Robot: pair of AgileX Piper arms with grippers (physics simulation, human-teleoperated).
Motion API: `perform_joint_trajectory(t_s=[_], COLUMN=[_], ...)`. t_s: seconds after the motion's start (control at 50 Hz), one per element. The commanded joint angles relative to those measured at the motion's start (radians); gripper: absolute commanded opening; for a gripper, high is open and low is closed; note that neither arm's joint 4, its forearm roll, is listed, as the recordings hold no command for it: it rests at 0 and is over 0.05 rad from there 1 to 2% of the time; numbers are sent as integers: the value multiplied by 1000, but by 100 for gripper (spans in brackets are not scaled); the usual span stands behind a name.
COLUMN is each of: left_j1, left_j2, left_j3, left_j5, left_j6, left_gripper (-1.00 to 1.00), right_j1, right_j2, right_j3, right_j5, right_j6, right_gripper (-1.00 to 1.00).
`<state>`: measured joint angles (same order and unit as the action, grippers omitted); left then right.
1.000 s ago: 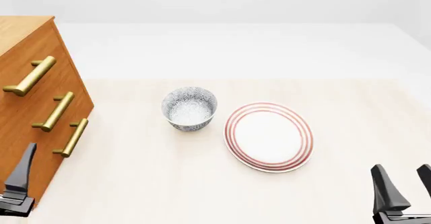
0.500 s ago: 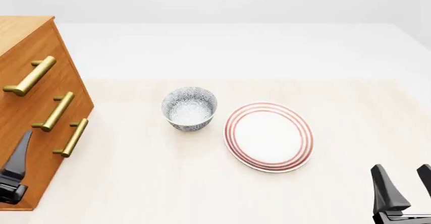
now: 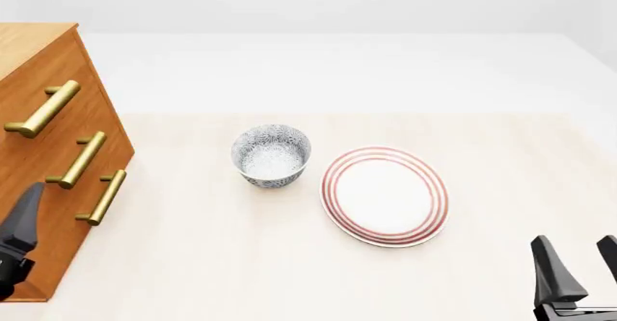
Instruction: Open the top drawer of the cabinet.
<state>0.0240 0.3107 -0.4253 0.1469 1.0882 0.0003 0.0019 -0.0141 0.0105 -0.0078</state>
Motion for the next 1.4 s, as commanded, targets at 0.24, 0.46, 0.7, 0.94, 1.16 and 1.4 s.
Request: perform_joint_trajectory(t_s=[0.24,0.46,0.7,0.94,1.16,1.4], left_j1=[46,65,75,62,62,68], left_j2=[44,93,165,255,348,439], left_j3=[75,102,121,122,116,132], left_j5=[-139,-230,-327,-416,-500,-601], left_j6=[227,313,386,418,427,445], left_gripper=[100,100,100,100,100,100], right_j1=[0,0,0,0,0,1], right_j2=[20,17,10,3,10,6], right_j3=[10,9,8,4,8,7], right_j5=[-30,-26,-18,-8,-17,-14], right_j6=[0,0,0,0,0,0], right_gripper=[100,100,100,100,100,100])
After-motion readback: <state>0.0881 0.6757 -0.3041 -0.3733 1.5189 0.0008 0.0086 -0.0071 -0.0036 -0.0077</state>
